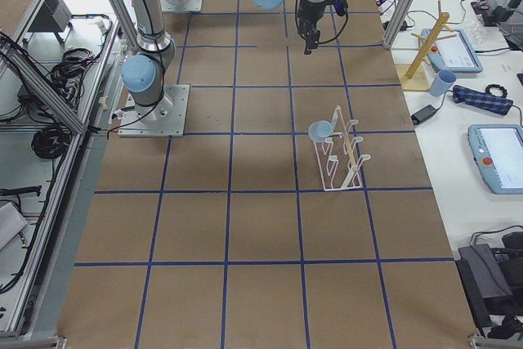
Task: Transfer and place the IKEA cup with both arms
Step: 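Move the right gripper down toward the light blue cup on the wire rack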
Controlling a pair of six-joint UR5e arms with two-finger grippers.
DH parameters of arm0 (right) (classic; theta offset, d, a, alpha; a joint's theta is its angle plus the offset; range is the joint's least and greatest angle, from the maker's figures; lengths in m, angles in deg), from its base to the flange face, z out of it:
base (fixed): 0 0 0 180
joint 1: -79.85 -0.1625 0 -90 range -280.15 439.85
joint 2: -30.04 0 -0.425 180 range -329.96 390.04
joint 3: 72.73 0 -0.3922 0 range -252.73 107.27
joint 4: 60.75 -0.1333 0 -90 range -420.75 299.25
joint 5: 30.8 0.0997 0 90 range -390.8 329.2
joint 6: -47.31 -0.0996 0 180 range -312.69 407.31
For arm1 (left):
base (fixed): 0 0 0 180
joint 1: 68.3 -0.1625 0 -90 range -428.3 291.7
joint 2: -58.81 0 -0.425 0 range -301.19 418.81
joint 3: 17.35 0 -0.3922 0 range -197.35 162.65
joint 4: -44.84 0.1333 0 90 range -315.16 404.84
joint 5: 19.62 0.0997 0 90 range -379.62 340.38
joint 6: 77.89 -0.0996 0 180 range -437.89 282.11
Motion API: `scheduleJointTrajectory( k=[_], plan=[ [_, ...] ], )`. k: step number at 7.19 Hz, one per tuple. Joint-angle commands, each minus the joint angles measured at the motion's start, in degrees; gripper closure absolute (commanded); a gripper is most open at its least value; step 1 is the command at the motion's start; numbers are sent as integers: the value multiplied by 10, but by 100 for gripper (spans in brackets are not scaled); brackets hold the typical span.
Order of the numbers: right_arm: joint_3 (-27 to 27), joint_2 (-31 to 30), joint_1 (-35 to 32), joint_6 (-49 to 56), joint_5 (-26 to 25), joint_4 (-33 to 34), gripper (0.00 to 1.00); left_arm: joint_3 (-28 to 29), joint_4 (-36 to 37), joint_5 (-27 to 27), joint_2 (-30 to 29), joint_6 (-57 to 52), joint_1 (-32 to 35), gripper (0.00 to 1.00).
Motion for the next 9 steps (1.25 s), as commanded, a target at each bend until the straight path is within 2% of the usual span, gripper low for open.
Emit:
scheduleJointTrajectory(
  k=[1,4,5,6,9],
  plan=[
    [0,46,85,107,39,56,0,-2,-1,0,-4,-3,-1,0],
    [4,137,120,162,40,159,0,1,-6,2,-13,-2,0,0],
    [0,142,141,170,52,158,0,-4,-3,4,-11,5,0,0],
    [-1,155,153,173,94,157,0,-4,-1,11,-12,-2,0,0],
    [-6,164,155,172,97,154,0,-6,-1,10,-12,-2,0,0]
  ],
)
